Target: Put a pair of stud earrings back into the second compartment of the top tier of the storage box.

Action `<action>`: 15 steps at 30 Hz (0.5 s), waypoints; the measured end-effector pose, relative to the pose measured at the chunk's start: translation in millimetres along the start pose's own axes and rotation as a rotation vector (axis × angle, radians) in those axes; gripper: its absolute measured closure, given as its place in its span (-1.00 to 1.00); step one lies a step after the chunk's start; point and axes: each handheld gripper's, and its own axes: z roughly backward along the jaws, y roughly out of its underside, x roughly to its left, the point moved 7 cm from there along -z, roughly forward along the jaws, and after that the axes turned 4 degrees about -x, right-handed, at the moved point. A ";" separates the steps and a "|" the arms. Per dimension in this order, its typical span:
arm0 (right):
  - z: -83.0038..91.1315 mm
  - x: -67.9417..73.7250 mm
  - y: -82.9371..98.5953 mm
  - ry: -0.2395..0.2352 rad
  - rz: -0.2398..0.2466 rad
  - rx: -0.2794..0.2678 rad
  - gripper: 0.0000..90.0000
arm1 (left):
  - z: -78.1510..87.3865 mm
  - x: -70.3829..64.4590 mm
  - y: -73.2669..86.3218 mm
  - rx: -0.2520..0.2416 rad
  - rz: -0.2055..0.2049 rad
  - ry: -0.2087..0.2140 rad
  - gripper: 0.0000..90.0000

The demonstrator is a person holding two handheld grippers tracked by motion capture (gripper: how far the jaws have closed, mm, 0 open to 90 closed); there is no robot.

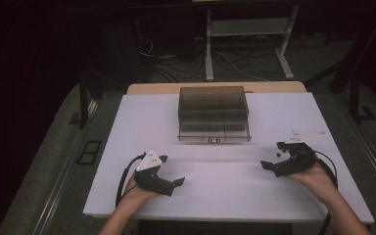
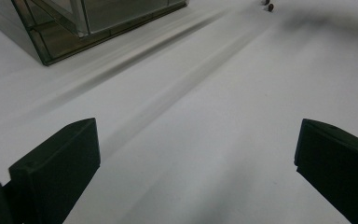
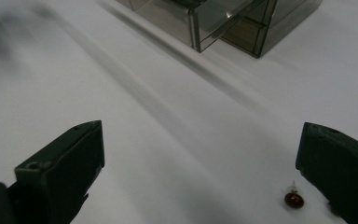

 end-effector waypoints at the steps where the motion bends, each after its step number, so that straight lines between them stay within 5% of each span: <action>1: 0.0 -1.3 -1.6 0.001 -0.001 -0.003 -0.99 | -0.2 0.0 0.0 -0.001 0.001 0.000 -1.00; 15: -8.8 -26.6 -14.6 0.036 -0.007 -0.009 -0.99 | -2.1 -0.8 1.4 0.010 0.005 0.009 -1.00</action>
